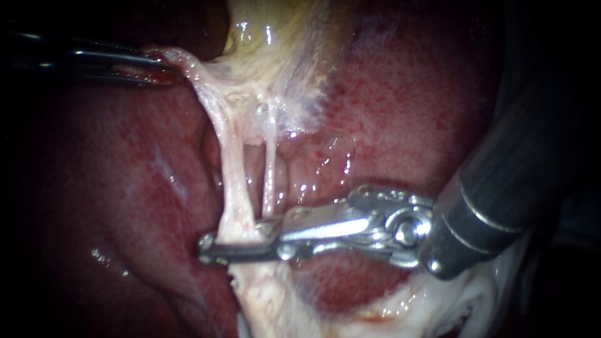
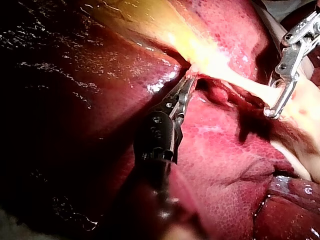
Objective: Going back first clip left tube
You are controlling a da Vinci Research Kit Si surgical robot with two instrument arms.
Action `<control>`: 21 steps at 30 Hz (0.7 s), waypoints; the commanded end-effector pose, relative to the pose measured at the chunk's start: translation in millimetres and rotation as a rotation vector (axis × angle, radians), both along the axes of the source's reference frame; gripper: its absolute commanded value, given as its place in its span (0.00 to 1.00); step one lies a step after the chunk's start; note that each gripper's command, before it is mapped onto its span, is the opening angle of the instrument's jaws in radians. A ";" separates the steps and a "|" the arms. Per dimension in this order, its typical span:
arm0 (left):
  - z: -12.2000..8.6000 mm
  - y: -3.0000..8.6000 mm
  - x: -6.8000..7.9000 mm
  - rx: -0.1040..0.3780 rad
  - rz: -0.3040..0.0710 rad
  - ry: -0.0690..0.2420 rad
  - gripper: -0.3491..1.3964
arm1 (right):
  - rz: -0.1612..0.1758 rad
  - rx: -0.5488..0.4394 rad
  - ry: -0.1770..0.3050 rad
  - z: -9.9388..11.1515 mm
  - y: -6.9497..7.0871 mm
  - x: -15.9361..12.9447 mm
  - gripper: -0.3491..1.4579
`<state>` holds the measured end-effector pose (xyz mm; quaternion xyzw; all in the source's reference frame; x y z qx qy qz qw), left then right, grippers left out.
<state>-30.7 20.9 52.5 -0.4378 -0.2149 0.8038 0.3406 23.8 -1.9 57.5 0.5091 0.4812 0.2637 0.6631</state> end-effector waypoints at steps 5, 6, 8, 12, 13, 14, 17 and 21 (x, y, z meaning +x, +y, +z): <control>0.0 0.0 0.0 0.000 0.000 0.000 0.00 | 0.019 -0.085 0.022 0.6 -0.2 0.8 0.35; 0.0 0.0 0.0 0.000 0.000 0.000 0.00 | 0.026 -0.098 0.022 1.0 -0.2 1.1 0.39; 0.0 0.0 0.0 0.000 0.000 0.000 0.00 | 0.029 -0.133 0.033 1.6 -0.1 1.3 0.40; 0.0 0.0 0.0 -0.001 0.000 0.000 0.00 | 0.096 -0.220 0.018 3.2 0.5 0.9 0.44; 0.0 -0.1 0.0 -0.001 0.000 0.000 0.00 | 0.124 -0.244 0.005 3.7 0.8 0.7 0.45; 0.0 -0.1 0.0 -0.001 0.000 0.000 0.00 | 0.142 -0.269 0.000 4.0 1.0 0.4 0.45; 0.0 -0.1 0.0 -0.001 0.000 0.000 0.00 | 0.201 -0.335 -0.032 4.8 1.5 -0.6 0.46; 0.0 -0.1 0.0 -0.001 0.000 0.000 0.00 | 0.229 -0.458 -0.055 4.8 1.5 -2.4 0.47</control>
